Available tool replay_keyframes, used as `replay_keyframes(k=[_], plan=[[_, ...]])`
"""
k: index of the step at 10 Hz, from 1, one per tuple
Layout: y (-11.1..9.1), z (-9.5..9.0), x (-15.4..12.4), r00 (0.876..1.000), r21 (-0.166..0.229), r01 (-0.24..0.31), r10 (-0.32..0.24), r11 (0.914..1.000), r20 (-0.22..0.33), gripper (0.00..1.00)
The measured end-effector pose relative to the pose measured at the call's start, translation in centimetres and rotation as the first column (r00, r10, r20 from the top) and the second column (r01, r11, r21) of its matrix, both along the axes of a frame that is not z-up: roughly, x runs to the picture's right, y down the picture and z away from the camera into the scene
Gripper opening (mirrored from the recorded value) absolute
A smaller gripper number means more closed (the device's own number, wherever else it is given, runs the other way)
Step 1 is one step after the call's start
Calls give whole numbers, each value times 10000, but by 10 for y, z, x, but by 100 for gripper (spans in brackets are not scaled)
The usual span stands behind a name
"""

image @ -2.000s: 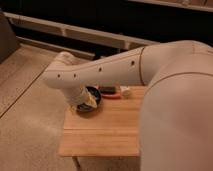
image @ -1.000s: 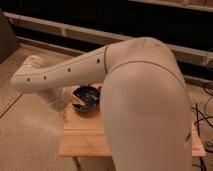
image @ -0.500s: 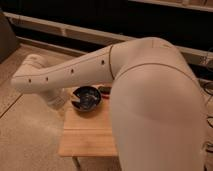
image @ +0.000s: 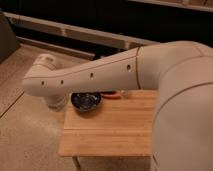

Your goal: Place the eraser on the white sponge

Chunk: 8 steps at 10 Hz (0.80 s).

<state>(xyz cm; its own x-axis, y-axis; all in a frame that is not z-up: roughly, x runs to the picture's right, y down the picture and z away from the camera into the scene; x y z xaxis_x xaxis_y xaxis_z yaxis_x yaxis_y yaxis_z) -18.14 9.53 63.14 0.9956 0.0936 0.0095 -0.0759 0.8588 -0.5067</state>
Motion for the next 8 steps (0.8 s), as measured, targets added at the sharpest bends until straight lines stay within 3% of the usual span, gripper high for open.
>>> replay_keyframes(k=[2, 5, 8], plan=[[4, -4, 5, 9973, -73, 448, -443, 9990, 584, 65], [5, -2, 3, 9952, -109, 514, -503, 9986, 843, 65], [-18, 44, 33, 9916, -125, -464, 476, 9988, 1202, 65]])
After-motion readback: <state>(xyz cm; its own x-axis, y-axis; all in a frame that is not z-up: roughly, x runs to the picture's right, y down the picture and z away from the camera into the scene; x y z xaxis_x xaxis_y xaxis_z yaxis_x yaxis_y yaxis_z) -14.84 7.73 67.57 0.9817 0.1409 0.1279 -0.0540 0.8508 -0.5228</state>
